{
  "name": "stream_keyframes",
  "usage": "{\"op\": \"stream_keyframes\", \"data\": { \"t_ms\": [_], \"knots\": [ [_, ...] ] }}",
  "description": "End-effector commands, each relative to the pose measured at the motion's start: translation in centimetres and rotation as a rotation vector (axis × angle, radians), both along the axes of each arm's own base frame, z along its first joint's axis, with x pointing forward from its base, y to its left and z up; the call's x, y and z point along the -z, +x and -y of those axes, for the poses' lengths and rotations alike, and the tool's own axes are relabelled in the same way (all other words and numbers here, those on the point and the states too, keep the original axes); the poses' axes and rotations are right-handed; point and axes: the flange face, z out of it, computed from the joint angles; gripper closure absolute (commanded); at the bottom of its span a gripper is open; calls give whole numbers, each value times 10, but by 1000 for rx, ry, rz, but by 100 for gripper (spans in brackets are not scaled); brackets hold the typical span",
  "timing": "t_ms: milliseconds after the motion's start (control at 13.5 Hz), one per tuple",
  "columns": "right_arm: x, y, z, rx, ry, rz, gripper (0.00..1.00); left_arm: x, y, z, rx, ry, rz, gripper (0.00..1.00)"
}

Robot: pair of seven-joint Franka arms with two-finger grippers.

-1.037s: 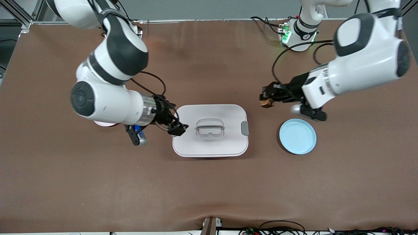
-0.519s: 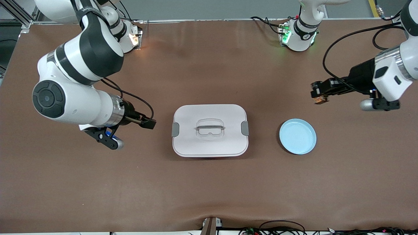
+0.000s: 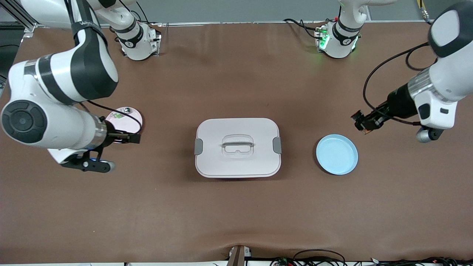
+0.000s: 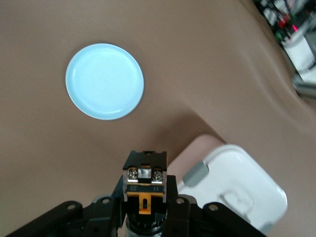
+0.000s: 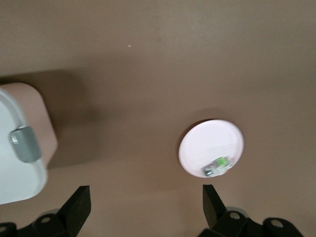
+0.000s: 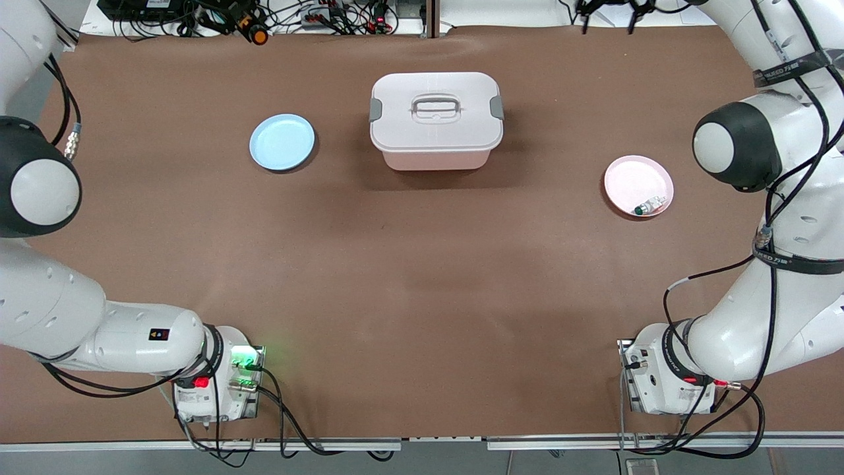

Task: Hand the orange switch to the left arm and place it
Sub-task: 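Carry the switch toward the blue plate while the right gripper withdraws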

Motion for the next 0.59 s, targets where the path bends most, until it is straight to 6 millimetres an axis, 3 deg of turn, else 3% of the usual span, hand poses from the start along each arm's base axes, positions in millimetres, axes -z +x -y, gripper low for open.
{"op": "stream_keyframes", "data": {
  "t_ms": [0,74,296,519],
  "knots": [
    [-11,-1,47,-106,10,-25,0,26,-6,-2,-130,64,0,100],
    [-11,3,72,-100,19,-31,0,37,-5,-6,-167,73,-6,100],
    [1,5,120,-117,47,-68,0,68,-7,-13,-322,113,-4,100],
    [-7,3,152,-83,64,-50,0,100,-7,-16,-475,170,-6,100]
  ]
}}
